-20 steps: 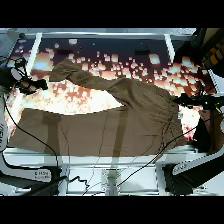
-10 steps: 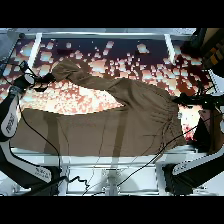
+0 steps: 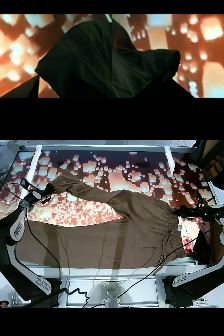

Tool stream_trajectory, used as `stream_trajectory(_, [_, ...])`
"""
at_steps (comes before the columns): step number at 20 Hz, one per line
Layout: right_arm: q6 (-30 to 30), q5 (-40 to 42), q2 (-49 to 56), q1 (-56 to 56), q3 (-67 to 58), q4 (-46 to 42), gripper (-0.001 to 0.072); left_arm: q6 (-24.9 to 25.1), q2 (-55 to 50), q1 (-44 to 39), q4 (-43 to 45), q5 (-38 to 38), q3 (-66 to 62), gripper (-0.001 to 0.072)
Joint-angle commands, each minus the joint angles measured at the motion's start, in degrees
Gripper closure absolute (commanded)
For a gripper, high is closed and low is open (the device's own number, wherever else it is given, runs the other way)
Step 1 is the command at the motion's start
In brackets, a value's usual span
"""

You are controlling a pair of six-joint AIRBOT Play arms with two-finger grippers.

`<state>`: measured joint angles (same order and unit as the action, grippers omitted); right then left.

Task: Fold the clothes and pants, and hang the long-sleeved shirts on hangers.

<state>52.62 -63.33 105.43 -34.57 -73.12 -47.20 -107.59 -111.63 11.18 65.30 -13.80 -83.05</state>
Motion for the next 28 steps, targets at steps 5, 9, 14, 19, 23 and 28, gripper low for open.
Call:
stream_trajectory(5, [0.24,0.04,0.04,0.02,0.02,-0.02,0.0672,-0.44,-4.66,-0.39,-0.87,0.96,-7.21,0.0696])
stream_trajectory(9, [0.37,-0.07,-0.17,0.02,0.02,0.02,0.0672,0.11,1.09,-0.24,-0.87,-2.32,-9.94,0.0697])
stream_trajectory(14, [0.87,-0.17,-1.68,0.02,-0.09,0.26,0.0672,15.96,17.79,-0.81,0.04,-5.77,-10.08,0.0697])
stream_trajectory(19, [0.85,-1.97,-2.95,0.02,-0.09,0.26,0.0672,19.74,34.53,-0.59,16.96,-22.91,-10.05,0.0698])
stream_trajectory(23, [0.85,-2.82,-2.93,0.02,-0.09,0.04,0.0672,19.28,36.85,-0.74,28.02,-46.95,-10.01,0.0698])
stream_trajectory(28, [0.83,-2.47,-2.91,0.02,-0.09,-0.02,0.0672,19.32,23.52,-0.74,27.41,-42.95,-10.01,0.0696])
